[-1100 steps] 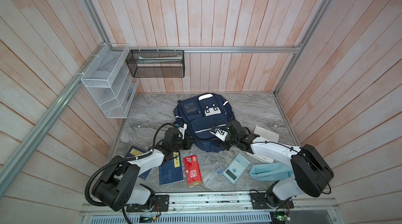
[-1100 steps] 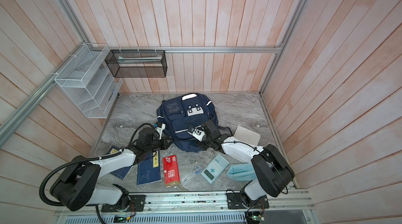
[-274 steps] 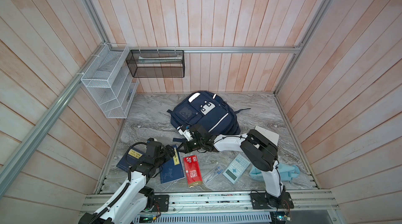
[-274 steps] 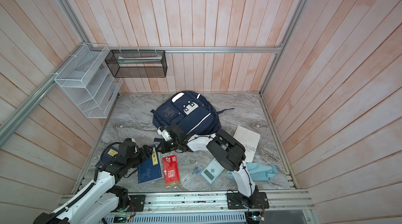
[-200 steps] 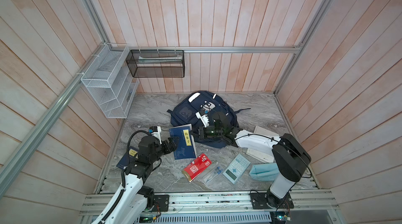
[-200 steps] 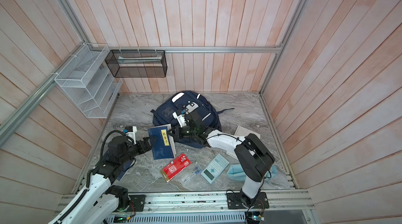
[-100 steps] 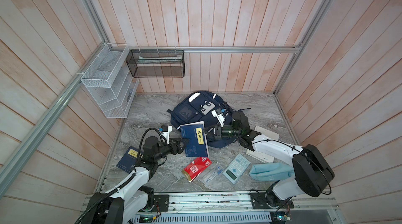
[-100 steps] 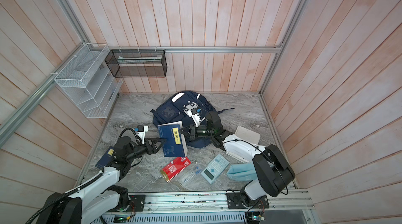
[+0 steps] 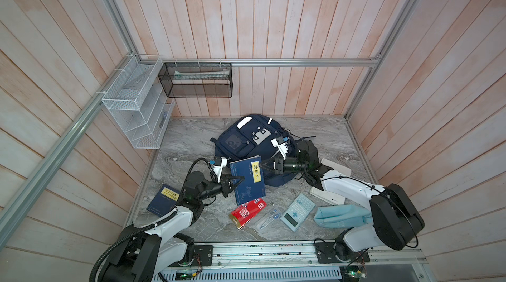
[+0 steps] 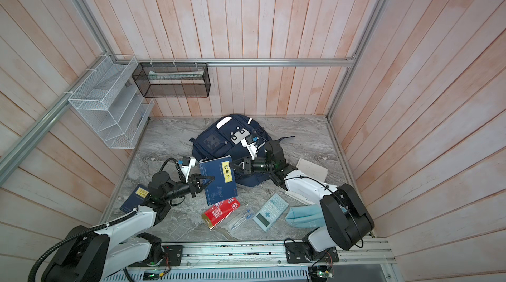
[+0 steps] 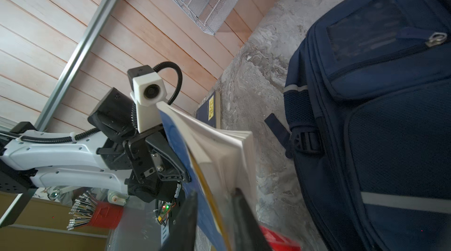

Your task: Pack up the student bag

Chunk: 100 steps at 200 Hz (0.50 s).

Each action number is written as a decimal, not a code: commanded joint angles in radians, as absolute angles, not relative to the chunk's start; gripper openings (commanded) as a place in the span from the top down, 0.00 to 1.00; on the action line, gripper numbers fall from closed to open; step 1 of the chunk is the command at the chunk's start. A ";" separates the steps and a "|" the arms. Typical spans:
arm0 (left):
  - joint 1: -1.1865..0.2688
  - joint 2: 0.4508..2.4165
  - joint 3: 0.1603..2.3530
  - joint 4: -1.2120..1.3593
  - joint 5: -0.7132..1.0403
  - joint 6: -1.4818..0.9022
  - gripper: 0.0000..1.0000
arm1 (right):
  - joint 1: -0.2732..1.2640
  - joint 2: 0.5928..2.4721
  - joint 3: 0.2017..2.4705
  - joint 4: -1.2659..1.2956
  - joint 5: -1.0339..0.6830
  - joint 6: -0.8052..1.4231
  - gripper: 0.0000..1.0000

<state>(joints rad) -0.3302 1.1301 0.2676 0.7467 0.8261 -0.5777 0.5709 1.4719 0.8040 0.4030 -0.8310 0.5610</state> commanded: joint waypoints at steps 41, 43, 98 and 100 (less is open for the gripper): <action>-0.369 1.122 0.360 0.846 0.924 -0.688 1.00 | 0.579 1.499 0.707 0.554 -0.940 0.456 0.02; -0.376 1.126 0.365 0.842 0.926 -0.687 1.00 | 0.579 1.502 0.704 0.569 -0.949 0.461 0.02; -0.420 1.218 0.431 0.776 0.891 -0.624 0.86 | 0.512 1.533 0.627 0.735 -1.091 0.569 1.00; -0.420 1.220 0.434 0.770 0.889 -0.622 0.81 | 0.508 1.525 0.624 0.721 -1.083 0.562 1.00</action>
